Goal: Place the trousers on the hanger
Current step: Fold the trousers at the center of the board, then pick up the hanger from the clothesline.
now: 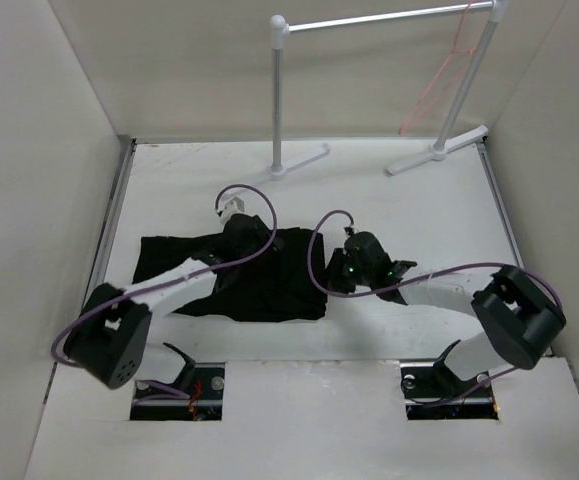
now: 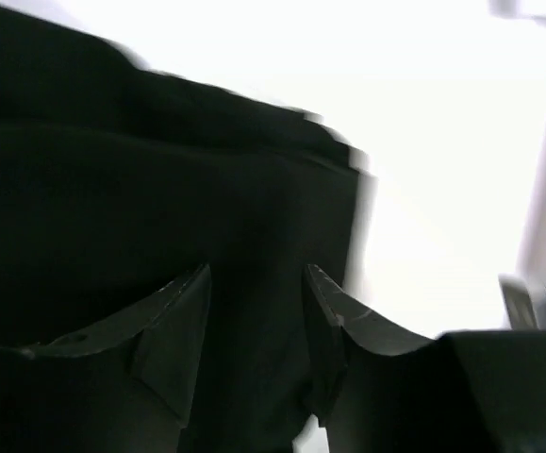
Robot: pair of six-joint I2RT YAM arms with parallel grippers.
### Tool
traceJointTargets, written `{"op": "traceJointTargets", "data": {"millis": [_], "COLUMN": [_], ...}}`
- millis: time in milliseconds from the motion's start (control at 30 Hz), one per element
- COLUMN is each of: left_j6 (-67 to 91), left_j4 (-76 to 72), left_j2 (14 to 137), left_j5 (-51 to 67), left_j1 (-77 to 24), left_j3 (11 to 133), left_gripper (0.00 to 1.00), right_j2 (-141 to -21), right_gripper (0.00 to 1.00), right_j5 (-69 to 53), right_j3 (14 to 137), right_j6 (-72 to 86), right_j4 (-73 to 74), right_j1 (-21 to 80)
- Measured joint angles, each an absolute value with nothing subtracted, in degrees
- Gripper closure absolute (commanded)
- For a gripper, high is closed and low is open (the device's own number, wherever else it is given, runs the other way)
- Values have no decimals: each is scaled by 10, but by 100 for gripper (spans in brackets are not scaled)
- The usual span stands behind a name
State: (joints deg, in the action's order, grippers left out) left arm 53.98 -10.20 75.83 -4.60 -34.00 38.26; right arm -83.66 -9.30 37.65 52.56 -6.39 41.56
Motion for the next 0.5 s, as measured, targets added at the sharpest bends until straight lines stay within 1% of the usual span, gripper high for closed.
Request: {"op": "traceJointTargets", "data": {"millis": [67, 133, 167, 200, 233, 300, 367, 433, 500], "left_j6": [534, 530, 529, 529, 529, 527, 524, 522, 519], "left_j4": [-114, -123, -126, -126, -127, -126, -119, -106, -87], "left_j2": [808, 843, 851, 854, 852, 836, 802, 754, 701], "left_j5": [-40, -31, -28, -25, -22, -18, -16, -16, -16], "left_j1": [-315, -292, -284, -278, -276, -278, -282, -285, -289], "left_j3": [380, 374, 371, 367, 364, 362, 361, 361, 365], "left_gripper": [62, 63, 62, 61, 59, 49, 37, 27, 21], "right_j2": [-858, -868, -868, -866, -861, -844, -809, -752, -690], "right_gripper": [89, 88, 85, 79, 70, 52, 41, 35, 34], "right_j5": [-84, -75, -72, -70, -69, -67, -64, -64, -63], "right_j3": [356, 343, 340, 340, 340, 340, 341, 348, 372], "right_j6": [534, 543, 547, 549, 550, 553, 552, 548, 537], "right_j4": [-64, -67, -70, -72, -73, -64, -42, 3, 57], "right_j1": [416, 416, 415, 416, 417, 419, 421, 421, 419]}}
